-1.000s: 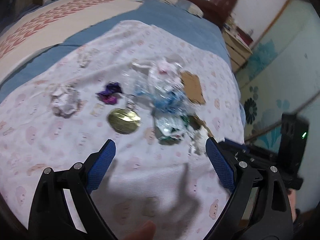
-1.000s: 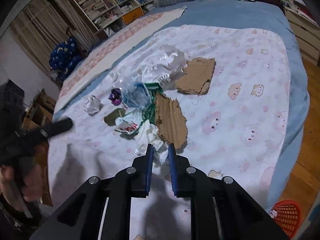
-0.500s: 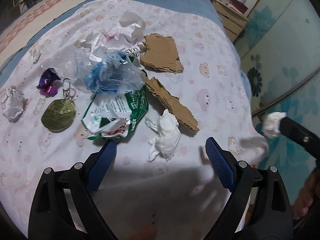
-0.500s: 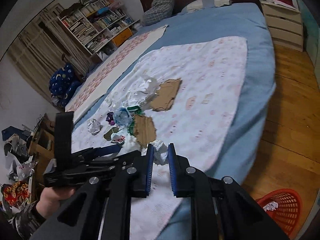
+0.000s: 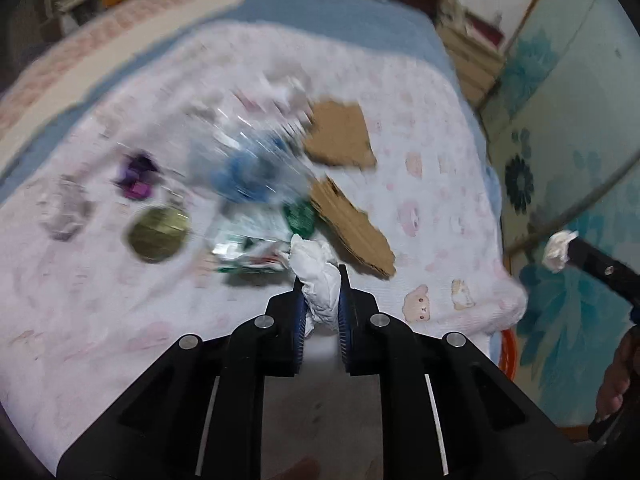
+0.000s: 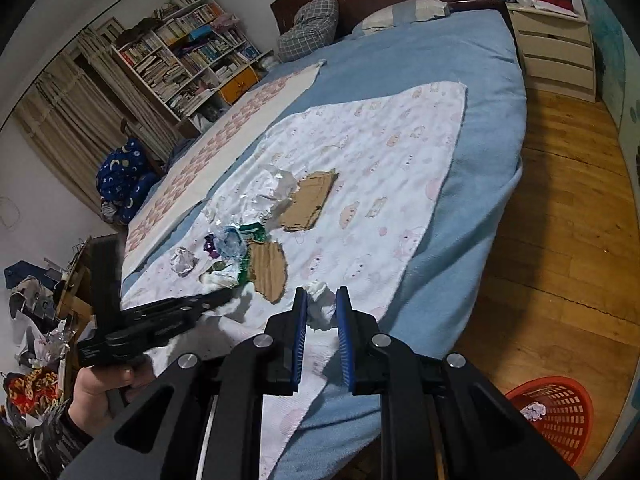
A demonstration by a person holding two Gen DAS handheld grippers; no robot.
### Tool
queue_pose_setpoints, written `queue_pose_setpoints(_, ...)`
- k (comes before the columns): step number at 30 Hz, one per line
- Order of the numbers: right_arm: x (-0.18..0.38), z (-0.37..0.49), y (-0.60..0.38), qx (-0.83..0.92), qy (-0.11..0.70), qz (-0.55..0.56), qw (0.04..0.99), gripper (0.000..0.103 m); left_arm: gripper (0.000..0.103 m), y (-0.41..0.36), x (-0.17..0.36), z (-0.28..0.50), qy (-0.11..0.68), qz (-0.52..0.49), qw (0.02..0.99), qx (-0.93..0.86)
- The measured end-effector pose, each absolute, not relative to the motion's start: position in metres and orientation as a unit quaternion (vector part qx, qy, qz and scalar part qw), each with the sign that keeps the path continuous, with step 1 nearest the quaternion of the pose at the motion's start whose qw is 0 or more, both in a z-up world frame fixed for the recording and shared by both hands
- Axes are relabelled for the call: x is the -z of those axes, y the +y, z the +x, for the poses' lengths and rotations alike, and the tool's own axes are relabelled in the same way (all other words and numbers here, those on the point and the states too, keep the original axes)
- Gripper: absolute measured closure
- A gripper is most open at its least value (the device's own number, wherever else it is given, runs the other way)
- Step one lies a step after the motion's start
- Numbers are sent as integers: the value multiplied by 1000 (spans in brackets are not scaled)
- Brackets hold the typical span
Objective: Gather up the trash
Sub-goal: 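Lift the white tissue with the left tool while the right tool holds paper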
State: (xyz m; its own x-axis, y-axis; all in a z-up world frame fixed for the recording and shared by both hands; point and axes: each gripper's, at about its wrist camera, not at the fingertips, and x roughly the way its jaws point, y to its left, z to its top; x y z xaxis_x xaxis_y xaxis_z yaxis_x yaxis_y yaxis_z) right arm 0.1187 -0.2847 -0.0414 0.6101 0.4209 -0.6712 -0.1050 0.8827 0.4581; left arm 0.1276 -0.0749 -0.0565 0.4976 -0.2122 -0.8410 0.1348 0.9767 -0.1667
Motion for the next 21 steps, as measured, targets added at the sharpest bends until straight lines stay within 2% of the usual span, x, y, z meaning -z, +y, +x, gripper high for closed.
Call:
queue_pose_setpoints(11,-1,85,-231,-221,380,160,884,87,89,-66,-32,51,403,-28,909,103)
queue_pose_setpoints(17,-51,24,-272,-178,339,173,908,87,89,-123,-55,21,381,-32,909,164)
queue_pose_setpoints(21,-62,-33,-319,-115,321,146,928,87,89,-180,-57,4,375,-11,900,223)
